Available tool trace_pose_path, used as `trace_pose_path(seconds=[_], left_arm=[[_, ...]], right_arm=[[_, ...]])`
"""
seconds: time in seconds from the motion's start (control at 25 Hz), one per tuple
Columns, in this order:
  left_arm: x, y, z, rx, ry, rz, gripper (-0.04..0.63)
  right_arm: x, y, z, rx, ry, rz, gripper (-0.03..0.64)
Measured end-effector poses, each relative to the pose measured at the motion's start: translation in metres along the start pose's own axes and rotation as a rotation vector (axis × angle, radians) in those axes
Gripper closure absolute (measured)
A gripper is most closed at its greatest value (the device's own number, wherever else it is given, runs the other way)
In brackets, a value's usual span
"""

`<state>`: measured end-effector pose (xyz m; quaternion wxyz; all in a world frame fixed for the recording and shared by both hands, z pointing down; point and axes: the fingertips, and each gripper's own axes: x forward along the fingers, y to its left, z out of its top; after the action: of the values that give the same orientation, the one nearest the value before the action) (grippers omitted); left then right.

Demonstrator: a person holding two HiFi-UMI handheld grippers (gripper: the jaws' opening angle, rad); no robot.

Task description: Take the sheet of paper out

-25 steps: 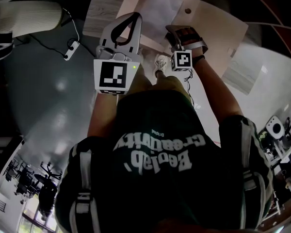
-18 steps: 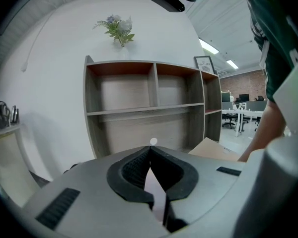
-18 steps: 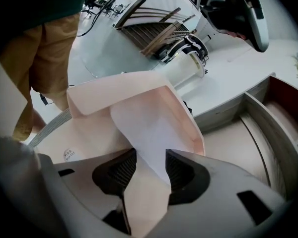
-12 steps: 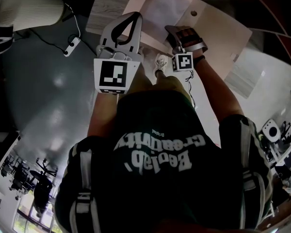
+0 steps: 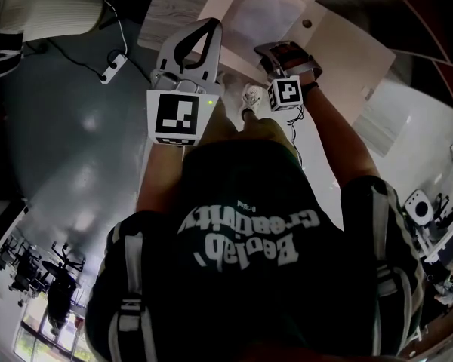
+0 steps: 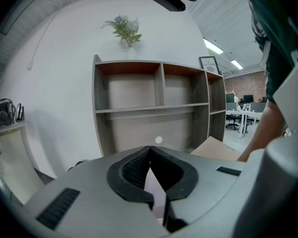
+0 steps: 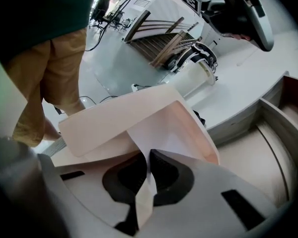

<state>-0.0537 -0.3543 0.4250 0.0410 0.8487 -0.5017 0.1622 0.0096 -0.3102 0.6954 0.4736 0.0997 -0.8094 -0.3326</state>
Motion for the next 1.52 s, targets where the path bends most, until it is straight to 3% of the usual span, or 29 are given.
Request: trace_pose_path(seconds=[0.44, 0.84, 1.28, 1.52], left_arm=[[-0.006, 0.002, 0.004, -0.01, -0.011, 0.017, 0.575], [-0.009, -0.021, 0.02, -0.007, -0.031, 0.025, 0.575], [-0.02, -0.057, 0.054, 0.031, -0.077, 0.03, 0.575], [-0.024, -0.07, 0.067, 0.051, -0.09, 0.029, 0.575]], right_arm=[[-0.02, 0.002, 0.0, 0.09, -0.023, 0.07, 0.583], [-0.062, -0.012, -0.005, 0.252, -0.001, 0.042, 0.583], [-0.112, -0.004, -0.034, 0.28, 0.072, -0.011, 0.583], [-0.148, -0.024, -0.034, 0.46, 0.024, -0.088, 0.583]])
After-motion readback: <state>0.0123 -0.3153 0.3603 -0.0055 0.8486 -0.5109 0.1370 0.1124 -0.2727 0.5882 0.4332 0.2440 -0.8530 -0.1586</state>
